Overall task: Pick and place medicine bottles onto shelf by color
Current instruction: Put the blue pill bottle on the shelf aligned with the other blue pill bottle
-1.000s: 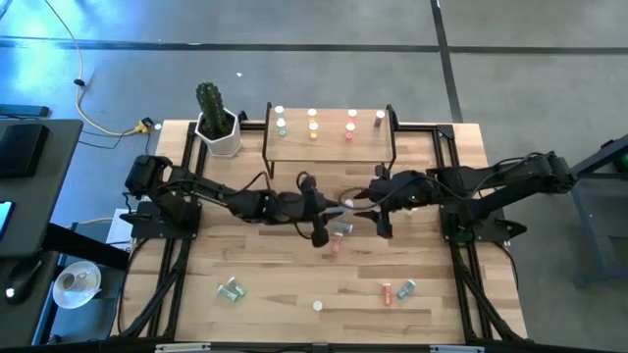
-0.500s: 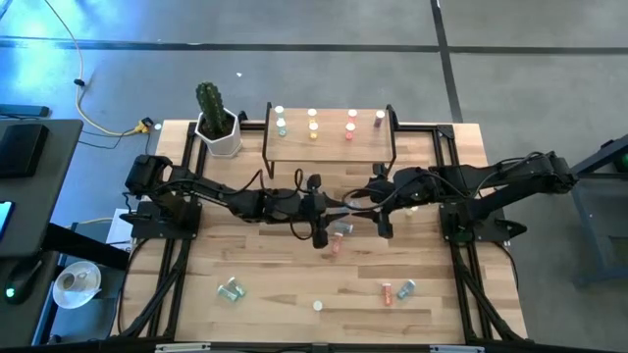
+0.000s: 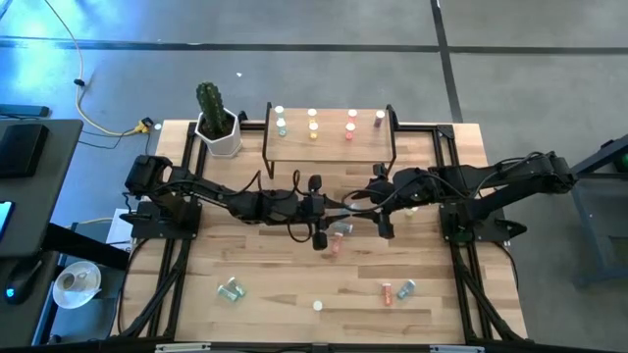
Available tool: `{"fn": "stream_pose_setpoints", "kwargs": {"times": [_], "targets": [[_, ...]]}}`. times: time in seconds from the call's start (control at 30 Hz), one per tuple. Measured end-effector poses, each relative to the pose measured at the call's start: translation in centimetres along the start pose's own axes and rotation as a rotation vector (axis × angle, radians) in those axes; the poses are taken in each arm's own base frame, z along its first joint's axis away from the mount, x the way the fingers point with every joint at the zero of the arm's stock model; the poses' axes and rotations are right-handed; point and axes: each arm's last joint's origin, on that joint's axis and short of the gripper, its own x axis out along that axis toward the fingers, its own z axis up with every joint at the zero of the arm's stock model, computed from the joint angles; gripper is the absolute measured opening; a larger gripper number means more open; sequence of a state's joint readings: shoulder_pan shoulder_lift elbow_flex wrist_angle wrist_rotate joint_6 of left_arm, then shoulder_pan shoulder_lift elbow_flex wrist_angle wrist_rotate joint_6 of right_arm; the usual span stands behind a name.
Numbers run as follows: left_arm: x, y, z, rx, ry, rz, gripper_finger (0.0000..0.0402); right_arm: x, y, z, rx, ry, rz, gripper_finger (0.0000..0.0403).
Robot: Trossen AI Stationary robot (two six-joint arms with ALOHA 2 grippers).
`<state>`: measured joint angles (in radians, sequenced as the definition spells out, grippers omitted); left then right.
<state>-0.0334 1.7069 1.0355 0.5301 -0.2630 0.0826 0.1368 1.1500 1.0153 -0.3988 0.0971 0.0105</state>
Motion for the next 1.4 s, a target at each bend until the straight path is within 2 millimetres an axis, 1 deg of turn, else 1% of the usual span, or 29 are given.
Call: {"fn": "stream_pose_setpoints", "kwargs": {"times": [0.13,0.37,0.5,0.6,0.9,1.03,1.27,1.33,1.4], "targets": [[0.0,0.0,0.0,0.0,0.001,0.002,0.0083,0.0,0.0,0.0,0.0,0.0,0.0,0.0191],[0.0,0.0,0.0,0.0,0.001,0.002,0.0083,0.0,0.1,0.0,0.019,0.0,0.02,0.0128],[0.0,0.0,0.0,-0.001,0.002,0.004,0.0083,0.0,0.1,0.0,0.019,0.001,0.045,0.0101],[0.0,0.0,0.0,-0.004,0.003,0.004,0.0083,0.0,0.1,0.0,0.021,0.001,0.045,0.0095],[0.0,0.0,-0.1,-0.024,0.007,0.011,0.0086,0.0,0.1,0.0,0.064,0.001,0.048,0.0102],[0.0,0.0,-0.1,-0.043,0.013,-0.005,0.0112,0.0,0.1,0.0,0.088,0.003,0.05,0.0102],[-0.1,0.0,-0.4,-0.069,0.054,-0.011,0.0191,0.0,0.1,0.0,0.124,0.0,0.034,0.0103],[-0.6,0.3,0.0,-0.078,0.074,-0.007,0.0204,0.0,0.1,0.0,0.124,0.0,0.021,0.0103],[-1.3,0.8,0.9,-0.081,0.072,-0.002,0.021,0.0,0.0,0.0,0.123,-0.001,-0.001,0.0103]]}}
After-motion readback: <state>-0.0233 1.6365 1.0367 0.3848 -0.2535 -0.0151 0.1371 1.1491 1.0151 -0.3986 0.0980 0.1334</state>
